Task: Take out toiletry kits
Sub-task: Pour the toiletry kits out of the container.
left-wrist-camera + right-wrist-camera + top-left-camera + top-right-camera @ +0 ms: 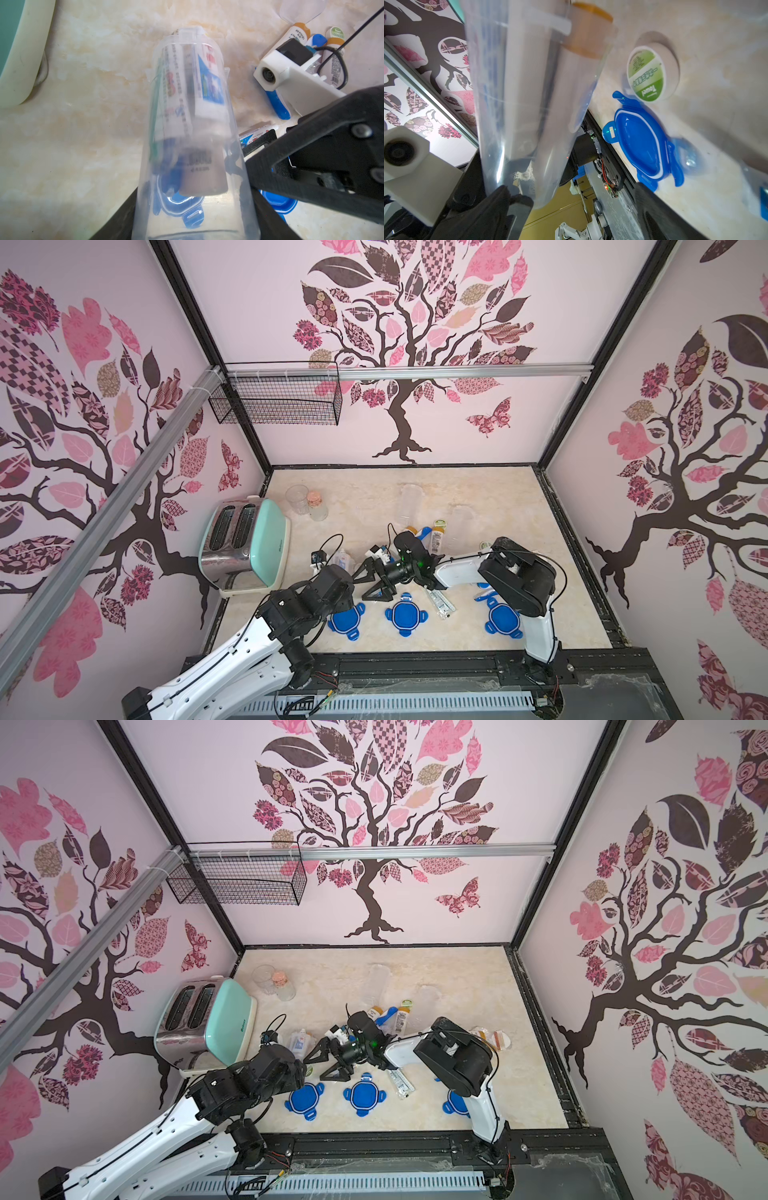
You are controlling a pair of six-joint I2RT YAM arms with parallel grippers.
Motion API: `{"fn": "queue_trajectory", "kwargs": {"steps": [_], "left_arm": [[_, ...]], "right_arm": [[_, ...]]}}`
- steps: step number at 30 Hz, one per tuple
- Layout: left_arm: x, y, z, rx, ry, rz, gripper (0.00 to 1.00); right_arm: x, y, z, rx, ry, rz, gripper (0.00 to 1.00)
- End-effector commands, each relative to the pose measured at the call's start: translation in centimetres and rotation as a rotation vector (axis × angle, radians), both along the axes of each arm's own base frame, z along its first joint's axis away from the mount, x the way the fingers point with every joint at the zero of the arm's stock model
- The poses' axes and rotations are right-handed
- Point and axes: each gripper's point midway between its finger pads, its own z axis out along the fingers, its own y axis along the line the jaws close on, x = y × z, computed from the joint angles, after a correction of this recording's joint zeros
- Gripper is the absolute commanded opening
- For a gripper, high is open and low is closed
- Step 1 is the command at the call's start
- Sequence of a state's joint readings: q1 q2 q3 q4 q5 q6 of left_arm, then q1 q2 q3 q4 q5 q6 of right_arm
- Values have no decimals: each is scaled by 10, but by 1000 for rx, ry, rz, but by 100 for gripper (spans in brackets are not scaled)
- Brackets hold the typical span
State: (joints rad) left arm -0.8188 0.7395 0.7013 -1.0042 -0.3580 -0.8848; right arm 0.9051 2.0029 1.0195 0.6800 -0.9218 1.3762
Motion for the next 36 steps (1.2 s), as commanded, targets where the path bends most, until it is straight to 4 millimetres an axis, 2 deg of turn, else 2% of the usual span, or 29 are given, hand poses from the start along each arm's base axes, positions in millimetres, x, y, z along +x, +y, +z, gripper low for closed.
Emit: {"fn": "queue_trajectory", "kwargs": {"steps": [1, 11, 19, 27, 36], "left_arm": [[16, 1, 23, 8, -89, 20, 17], [22, 1, 22, 16, -63, 16, 15], [22, -2, 16, 23, -33, 8, 15], [21, -1, 23, 19, -34, 10, 15], [23, -1, 41, 32, -40, -11, 15]], "right_arm": [[-1, -7, 8, 16, -42, 23, 99], [6, -21, 13, 9, -81, 7, 99], [20, -37, 13, -4, -99, -26, 96], [34, -49, 19, -51, -200, -41, 95], [42, -59, 19, -96, -265, -58, 94]]}}
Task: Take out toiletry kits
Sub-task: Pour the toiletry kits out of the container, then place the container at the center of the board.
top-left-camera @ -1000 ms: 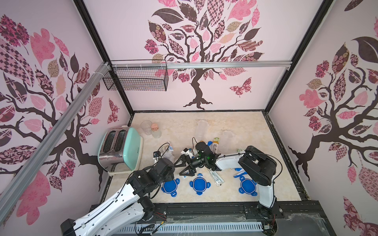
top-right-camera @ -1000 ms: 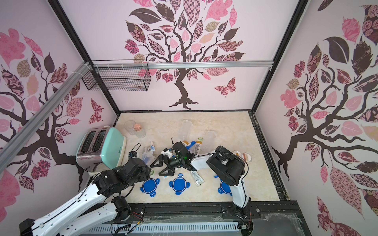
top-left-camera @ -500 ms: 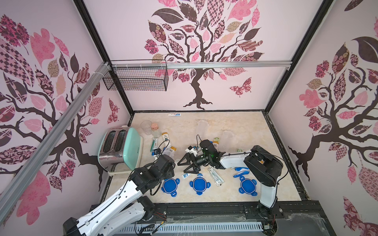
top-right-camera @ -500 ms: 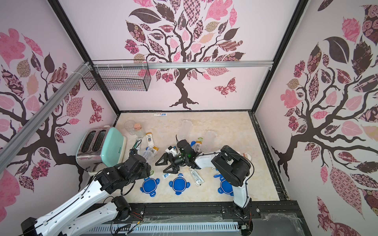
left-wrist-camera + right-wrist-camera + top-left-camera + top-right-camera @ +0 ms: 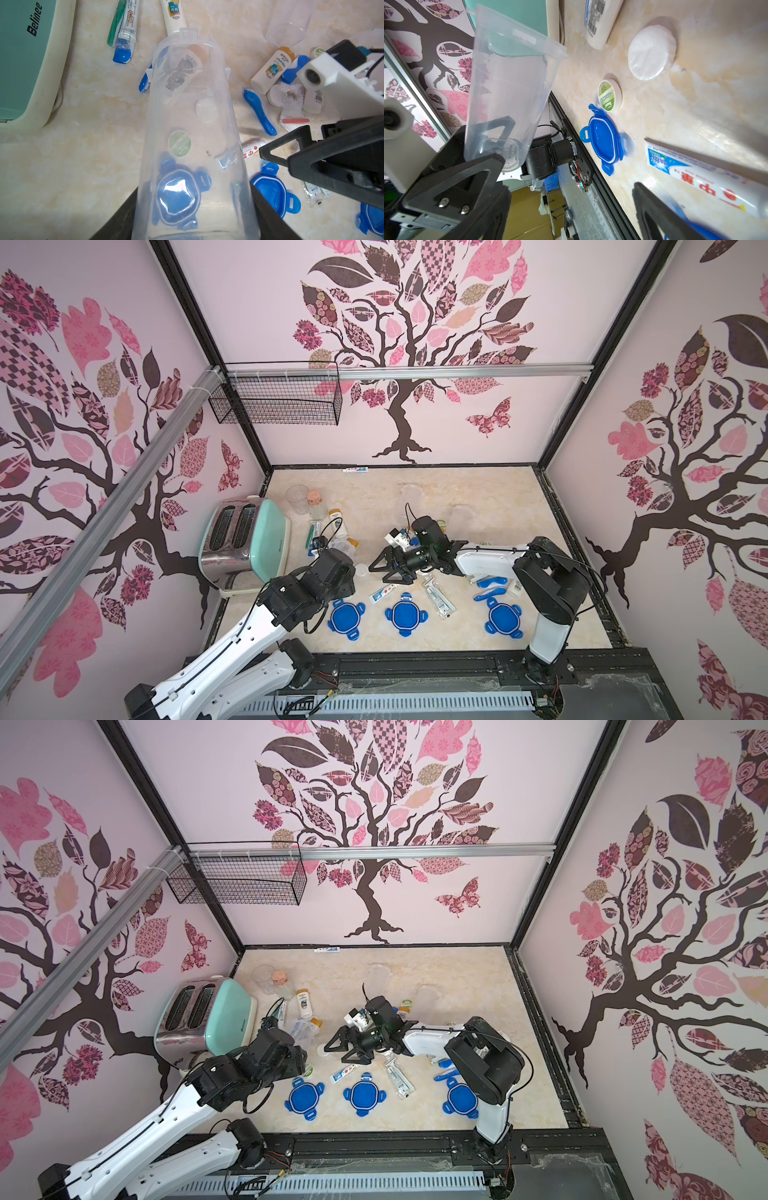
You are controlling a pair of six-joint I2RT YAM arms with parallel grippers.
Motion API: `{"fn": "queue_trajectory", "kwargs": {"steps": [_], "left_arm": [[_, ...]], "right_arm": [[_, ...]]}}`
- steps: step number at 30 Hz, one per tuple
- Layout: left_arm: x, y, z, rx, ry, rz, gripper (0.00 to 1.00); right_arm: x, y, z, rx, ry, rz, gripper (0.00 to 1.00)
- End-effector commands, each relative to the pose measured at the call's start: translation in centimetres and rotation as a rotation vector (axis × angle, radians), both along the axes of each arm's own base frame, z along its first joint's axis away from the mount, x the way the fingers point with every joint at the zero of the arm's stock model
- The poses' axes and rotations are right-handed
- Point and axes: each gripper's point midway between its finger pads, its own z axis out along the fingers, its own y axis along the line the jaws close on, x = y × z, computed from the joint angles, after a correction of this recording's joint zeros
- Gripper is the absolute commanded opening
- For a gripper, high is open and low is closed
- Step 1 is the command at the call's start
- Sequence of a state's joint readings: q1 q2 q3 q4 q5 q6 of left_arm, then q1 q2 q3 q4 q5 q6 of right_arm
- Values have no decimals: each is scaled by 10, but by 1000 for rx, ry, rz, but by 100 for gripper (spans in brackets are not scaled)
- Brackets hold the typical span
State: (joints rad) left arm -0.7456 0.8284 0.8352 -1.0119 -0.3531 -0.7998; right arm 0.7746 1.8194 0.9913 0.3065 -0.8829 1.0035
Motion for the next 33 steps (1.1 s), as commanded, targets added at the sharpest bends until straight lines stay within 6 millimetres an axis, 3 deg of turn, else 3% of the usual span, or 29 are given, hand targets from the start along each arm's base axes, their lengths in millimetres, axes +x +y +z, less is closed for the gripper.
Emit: {"fn": "queue_trajectory", "kwargs": {"steps": [1, 15, 23, 33], "left_arm": [[1, 1, 11, 11, -10, -16, 15], [8, -9, 21, -1, 37, -87, 14], [17, -3, 13, -18, 120, -102, 13], [22, -13, 1, -31, 191, -152, 11]], "right_arm": [[7, -3, 8, -7, -50, -5, 94], [15, -19, 13, -4, -74, -38, 93], [19, -30, 11, -22, -95, -61, 93], [21, -37, 9, -45, -124, -63, 93]]}}
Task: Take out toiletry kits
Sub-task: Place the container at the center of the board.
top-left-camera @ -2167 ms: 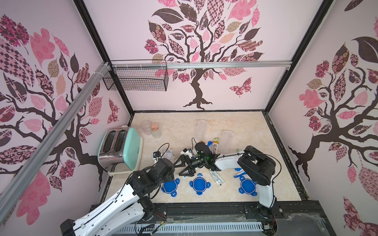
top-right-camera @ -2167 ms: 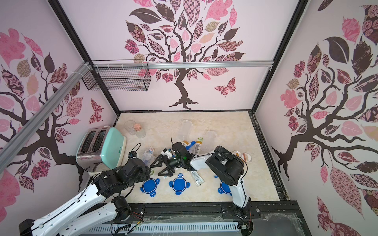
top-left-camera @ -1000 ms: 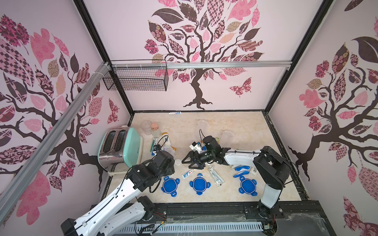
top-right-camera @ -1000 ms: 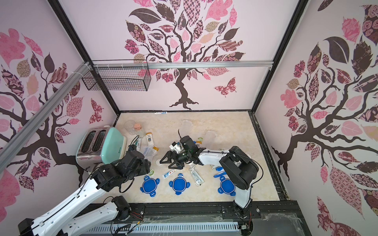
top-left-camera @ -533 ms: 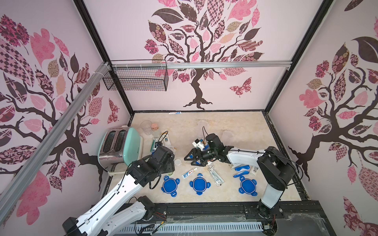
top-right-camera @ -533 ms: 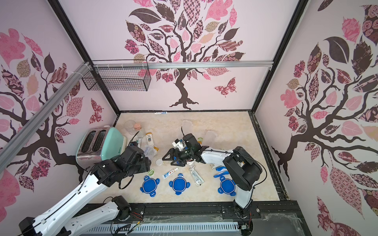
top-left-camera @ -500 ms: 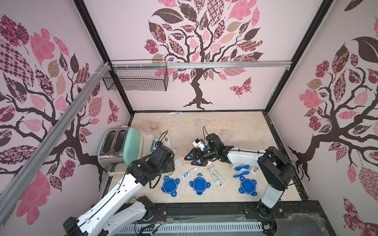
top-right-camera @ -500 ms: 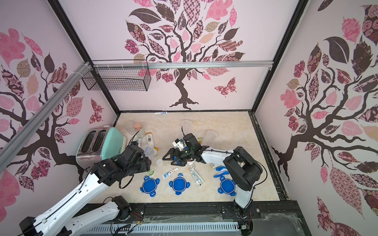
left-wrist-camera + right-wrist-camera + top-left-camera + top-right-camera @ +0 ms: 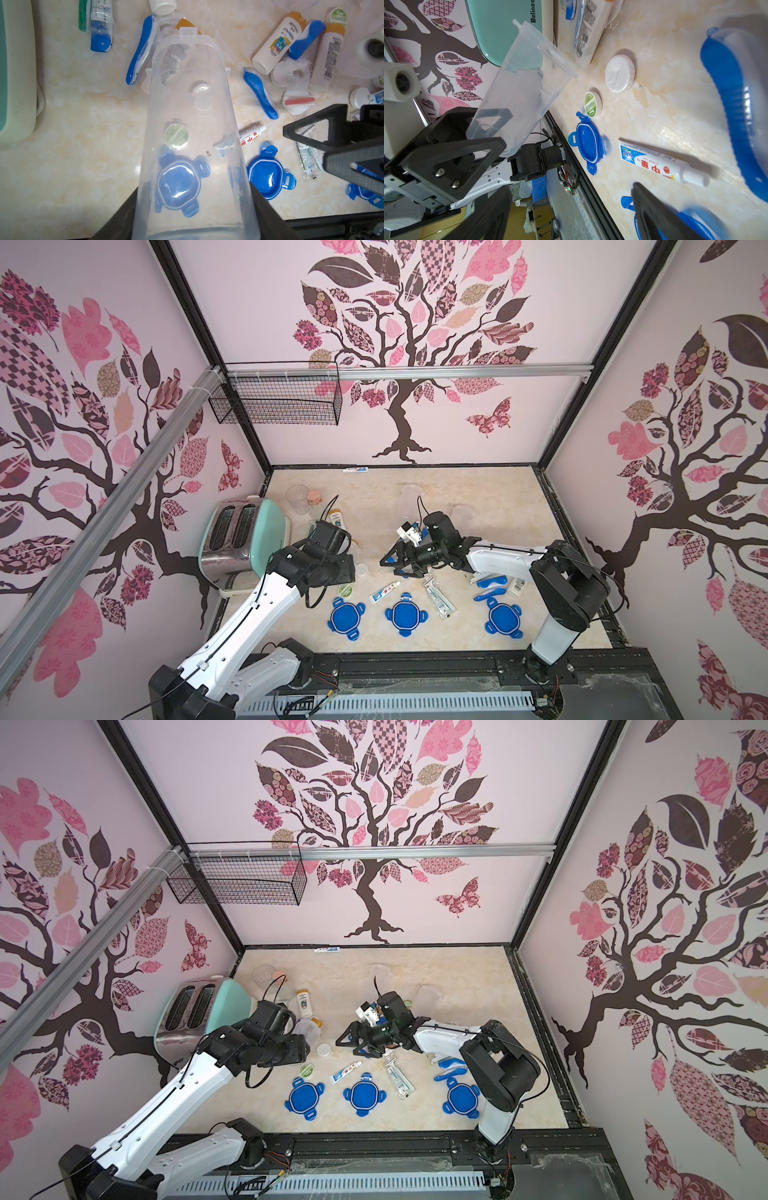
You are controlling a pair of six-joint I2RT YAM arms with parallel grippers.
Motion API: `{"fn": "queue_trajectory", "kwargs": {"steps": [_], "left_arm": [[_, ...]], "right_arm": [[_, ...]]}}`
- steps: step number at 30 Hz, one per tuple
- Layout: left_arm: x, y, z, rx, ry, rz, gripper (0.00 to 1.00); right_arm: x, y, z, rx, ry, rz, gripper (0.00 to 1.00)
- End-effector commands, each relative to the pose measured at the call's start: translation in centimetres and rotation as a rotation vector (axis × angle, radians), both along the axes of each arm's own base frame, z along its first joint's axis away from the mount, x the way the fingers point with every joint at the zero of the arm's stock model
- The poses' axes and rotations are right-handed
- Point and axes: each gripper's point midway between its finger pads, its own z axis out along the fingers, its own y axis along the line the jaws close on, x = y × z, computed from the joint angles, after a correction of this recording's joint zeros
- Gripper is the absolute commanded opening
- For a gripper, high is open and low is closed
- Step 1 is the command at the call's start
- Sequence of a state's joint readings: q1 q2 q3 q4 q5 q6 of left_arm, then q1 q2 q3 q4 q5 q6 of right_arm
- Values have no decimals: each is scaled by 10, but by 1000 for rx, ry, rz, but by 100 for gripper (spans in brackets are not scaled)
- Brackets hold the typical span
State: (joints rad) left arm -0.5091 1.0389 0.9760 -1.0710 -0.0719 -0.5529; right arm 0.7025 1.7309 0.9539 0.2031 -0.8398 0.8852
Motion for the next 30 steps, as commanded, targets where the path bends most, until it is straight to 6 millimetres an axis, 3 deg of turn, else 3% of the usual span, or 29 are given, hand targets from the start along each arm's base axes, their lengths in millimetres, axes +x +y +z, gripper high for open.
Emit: {"fn": "queue_trajectory", "kwargs": {"steps": [1, 8, 15, 19, 23, 30], "left_arm": [[5, -11, 10, -53, -32, -42, 11], [29, -41, 29, -202, -134, -69, 11], [72, -48, 32, -214, -283, -11, 10], [100, -42, 23, -158, -351, 65, 10], [123, -47, 12, -140, -376, 89, 10], [158, -44, -25, -24, -392, 136, 9]], "right_arm": [[3, -6, 4, -10, -38, -3, 93], [18, -24, 0, -16, -66, -87, 91], [36, -54, 0, -56, -125, -183, 89], [42, -64, 9, -76, -179, -211, 88], [41, -71, 17, -89, -237, -235, 88], [35, -86, 17, -130, -291, -251, 88]]}}
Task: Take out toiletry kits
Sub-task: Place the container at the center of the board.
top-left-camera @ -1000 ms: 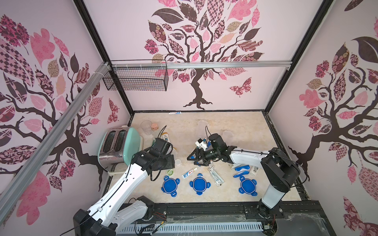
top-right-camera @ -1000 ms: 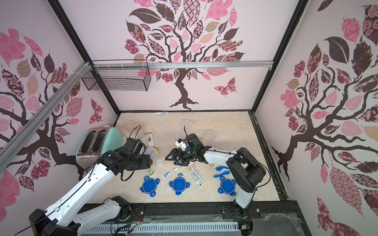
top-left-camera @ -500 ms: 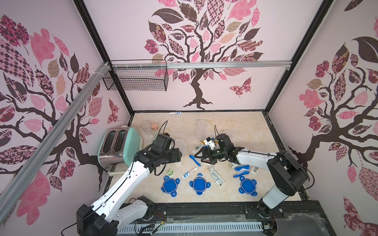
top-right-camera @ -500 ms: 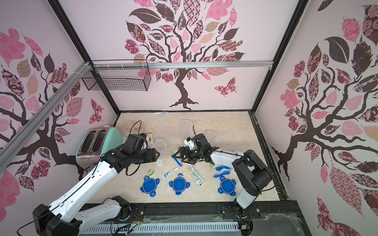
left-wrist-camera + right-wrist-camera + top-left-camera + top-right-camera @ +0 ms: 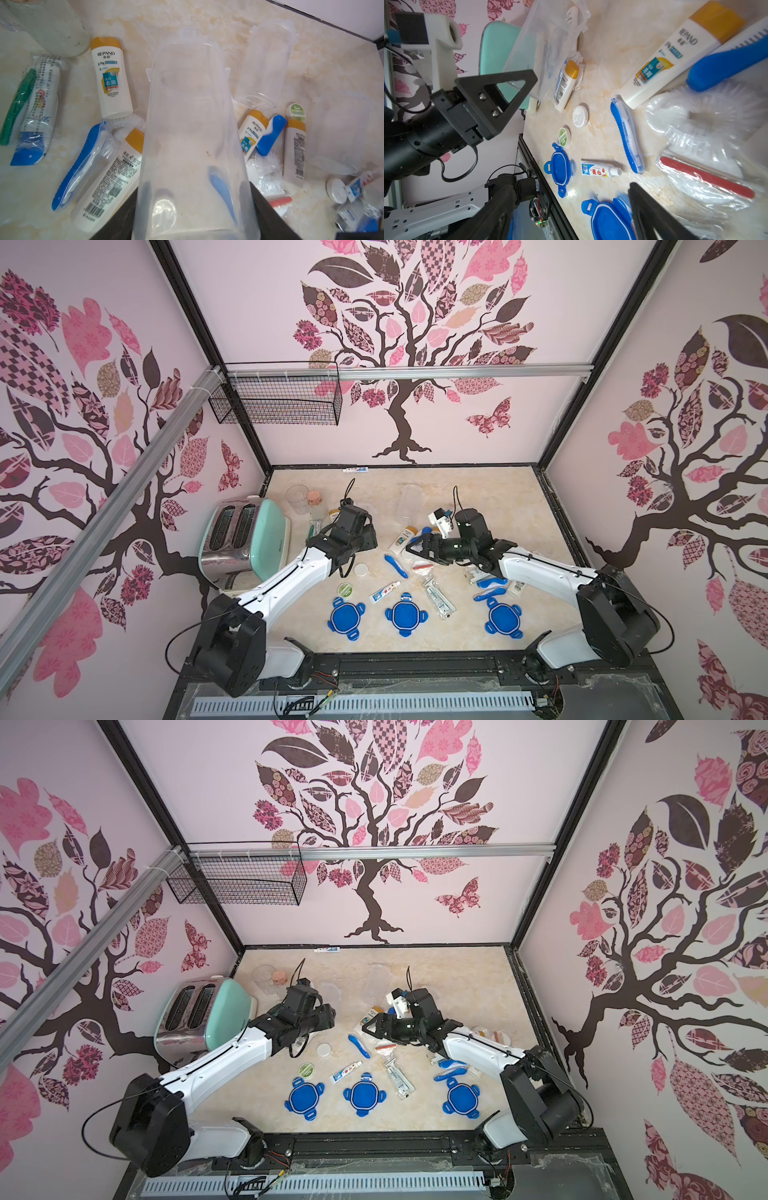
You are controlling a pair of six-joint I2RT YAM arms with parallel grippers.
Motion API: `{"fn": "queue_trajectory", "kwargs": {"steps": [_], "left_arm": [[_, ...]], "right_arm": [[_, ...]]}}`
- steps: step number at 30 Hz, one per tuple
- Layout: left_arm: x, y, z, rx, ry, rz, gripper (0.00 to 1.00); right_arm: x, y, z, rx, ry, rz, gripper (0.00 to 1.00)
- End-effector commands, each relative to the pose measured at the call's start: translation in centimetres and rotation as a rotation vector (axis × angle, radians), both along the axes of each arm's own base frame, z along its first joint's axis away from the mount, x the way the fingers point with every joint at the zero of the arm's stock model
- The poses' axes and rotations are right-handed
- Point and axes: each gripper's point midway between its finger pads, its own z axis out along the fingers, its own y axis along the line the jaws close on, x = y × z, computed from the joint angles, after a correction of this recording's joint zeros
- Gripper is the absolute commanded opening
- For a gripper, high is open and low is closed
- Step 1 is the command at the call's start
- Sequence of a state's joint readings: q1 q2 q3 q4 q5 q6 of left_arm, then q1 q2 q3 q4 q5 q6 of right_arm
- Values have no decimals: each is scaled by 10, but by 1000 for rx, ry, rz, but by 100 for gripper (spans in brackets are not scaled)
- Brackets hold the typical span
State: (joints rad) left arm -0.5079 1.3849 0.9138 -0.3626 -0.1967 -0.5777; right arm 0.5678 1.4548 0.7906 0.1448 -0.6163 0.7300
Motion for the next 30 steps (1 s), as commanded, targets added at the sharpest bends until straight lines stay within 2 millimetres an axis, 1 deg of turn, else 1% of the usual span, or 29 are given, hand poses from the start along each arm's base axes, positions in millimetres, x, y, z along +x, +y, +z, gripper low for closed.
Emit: {"fn": "queue_trajectory", "kwargs": {"steps": [1, 3, 6, 9, 14, 18, 21, 25, 30], "left_arm": [[28, 6, -4, 57, -77, 56, 9], [36, 4, -16, 83, -59, 56, 10], [42, 0, -33, 110, -27, 49, 15], [46, 0, -45, 141, -7, 40, 19], [42, 4, -64, 177, 52, 46, 30], [39, 10, -74, 209, 93, 57, 44], [38, 12, -80, 220, 122, 58, 53], [37, 12, -83, 216, 132, 59, 57], [36, 11, -88, 212, 160, 58, 66]], "right_arm": [[-2, -9, -5, -47, -28, -12, 88], [-3, -10, -7, -57, -32, -12, 88], [-4, -11, -8, -68, -34, -5, 89], [-6, -13, -9, -72, -40, -4, 89], [-5, -14, -10, -80, -45, -6, 89], [-4, -12, -10, -74, -43, -5, 89], [-3, -11, -10, -72, -39, -2, 89], [-3, -11, -13, -77, -34, -2, 89], [-5, -12, -14, -77, -30, 0, 90]]}}
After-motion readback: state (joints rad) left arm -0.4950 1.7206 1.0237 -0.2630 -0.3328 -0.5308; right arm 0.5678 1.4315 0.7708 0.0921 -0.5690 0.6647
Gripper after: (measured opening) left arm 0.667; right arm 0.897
